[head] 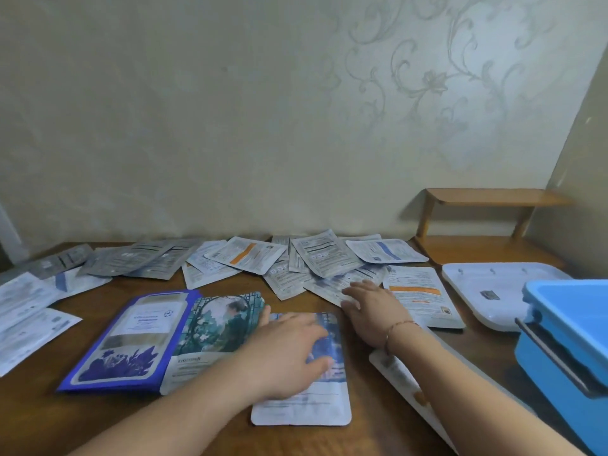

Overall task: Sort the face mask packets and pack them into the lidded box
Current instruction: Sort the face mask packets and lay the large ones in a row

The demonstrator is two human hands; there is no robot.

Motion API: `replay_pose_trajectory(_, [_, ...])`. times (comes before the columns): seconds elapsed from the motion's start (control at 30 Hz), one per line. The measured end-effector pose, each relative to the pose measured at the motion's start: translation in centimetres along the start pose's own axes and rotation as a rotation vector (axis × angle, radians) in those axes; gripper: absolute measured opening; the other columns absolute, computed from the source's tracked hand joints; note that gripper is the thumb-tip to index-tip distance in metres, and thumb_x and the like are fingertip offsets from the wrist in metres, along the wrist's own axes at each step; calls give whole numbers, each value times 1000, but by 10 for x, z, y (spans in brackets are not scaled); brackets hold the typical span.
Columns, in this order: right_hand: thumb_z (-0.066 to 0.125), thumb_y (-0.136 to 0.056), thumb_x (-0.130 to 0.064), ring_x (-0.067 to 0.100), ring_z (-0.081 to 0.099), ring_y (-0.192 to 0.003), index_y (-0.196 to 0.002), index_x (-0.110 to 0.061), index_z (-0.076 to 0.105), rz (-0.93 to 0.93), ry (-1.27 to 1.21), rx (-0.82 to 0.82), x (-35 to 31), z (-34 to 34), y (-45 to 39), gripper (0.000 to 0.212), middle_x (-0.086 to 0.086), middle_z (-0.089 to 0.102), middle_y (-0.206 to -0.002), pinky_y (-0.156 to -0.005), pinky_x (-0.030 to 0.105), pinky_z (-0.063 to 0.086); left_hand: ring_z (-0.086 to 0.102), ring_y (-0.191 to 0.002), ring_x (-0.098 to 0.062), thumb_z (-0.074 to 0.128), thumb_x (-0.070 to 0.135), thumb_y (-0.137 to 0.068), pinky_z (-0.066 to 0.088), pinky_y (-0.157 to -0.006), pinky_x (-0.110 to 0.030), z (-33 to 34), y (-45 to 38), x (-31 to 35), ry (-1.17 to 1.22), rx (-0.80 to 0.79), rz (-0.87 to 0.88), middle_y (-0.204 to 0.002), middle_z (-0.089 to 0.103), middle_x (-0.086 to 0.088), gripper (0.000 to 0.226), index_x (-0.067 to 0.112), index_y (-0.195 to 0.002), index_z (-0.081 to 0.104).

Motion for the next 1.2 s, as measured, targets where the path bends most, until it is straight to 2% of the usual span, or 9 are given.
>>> replay_pose_trajectory(0.13, [40, -98, -39, 26, 9, -148, -138, -23, 48, 220, 43, 109, 37, -24, -10, 44, 2, 25, -158, -118, 46, 19, 31, -142, -16, 42, 52, -98, 9, -118, -54, -16, -44, -10, 44, 13, -80, -150, 37, 10, 49, 32, -143, 42])
replay_pose_trajectory(0.37, [28, -100, -40, 25, -11, -148, -136, -22, 50, 218, 93, -69, 60, -6, -65, 46, -4, 3, -162, -117, 56, 5, -2, -151, -14, 42, 52, -98, -8, -117, -58, -15, -70, -39, -51, 32, -111, -164, 8, 7, 57, 34, -151, 27])
replay_pose_trajectory(0.57, [29, -102, -37, 21, 3, -149, -144, -14, 37, 185, 209, -18, 57, -8, -73, 48, -3, 18, -158, -117, 58, 5, 8, -148, -8, 49, 44, -98, 3, -122, -44, -23, -97, -35, 77, 179, -1, -161, 16, 11, 61, 30, -152, 26])
replay_pose_trajectory(0.67, [48, -93, -17, 19, 31, -140, -132, -17, 50, 89, 240, 291, 41, -40, -59, 39, -2, 39, -147, -114, 53, 20, 18, -144, -1, 65, 31, -91, 18, -121, -34, -39, -103, -32, 332, 337, 115, -158, 21, 18, 77, 40, -152, 19])
replay_pose_trajectory(0.77, [68, -76, 6, 22, 69, -90, -100, -11, 76, -110, -69, 876, 18, -98, -13, 31, 6, 73, -104, -84, 24, 48, 23, -141, -2, 83, 32, -76, 23, -118, -32, -51, -110, -39, 744, 458, 48, -156, 25, 16, 108, 44, -152, 8])
replay_pose_trajectory(0.83, [74, -76, 4, 8, 65, -70, -87, -10, 79, -142, -362, 1066, 18, -126, 17, 19, 3, 75, -86, -72, 4, 43, 29, -142, -9, 86, 41, -65, 28, -116, -35, -47, -113, -29, 1040, 374, 36, -157, 28, 7, 121, 37, -154, 3])
replay_pose_trajectory(0.97, [73, -82, -6, -4, 67, -75, -90, -26, 76, 20, -947, 825, 24, -135, 23, 22, -11, 72, -86, -67, 11, 54, 55, -122, -8, 82, 29, -72, 51, -90, -21, -38, -106, 0, 1296, 298, 99, -143, 51, 4, 98, 24, -151, 25])
replay_pose_trajectory(1.03, [74, -81, -3, 5, 69, -79, -82, -31, 74, 53, -1104, 766, 23, -136, 25, 28, -13, 74, -84, -67, 22, 58, 58, -117, -9, 82, 36, -69, 52, -93, -27, -38, -101, 1, 1325, 329, 65, -135, 55, 6, 93, 27, -147, 33])
replay_pose_trajectory(1.2, [69, -81, 6, 20, 70, -69, -89, -16, 73, 125, -1560, 577, 13, -128, 32, 24, 6, 75, -88, -60, 29, 60, 67, -85, -21, 78, 27, -73, 53, -77, -35, -28, -85, -1, 1615, 122, 50, -102, 72, -7, 51, 17, -120, 62])
Point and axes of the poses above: each hand's wrist, its own y-axis away from the middle knuckle, its own z-axis out of the palm, x = y × z, the point moved 8 cm from there along -y, towards the middle knuckle
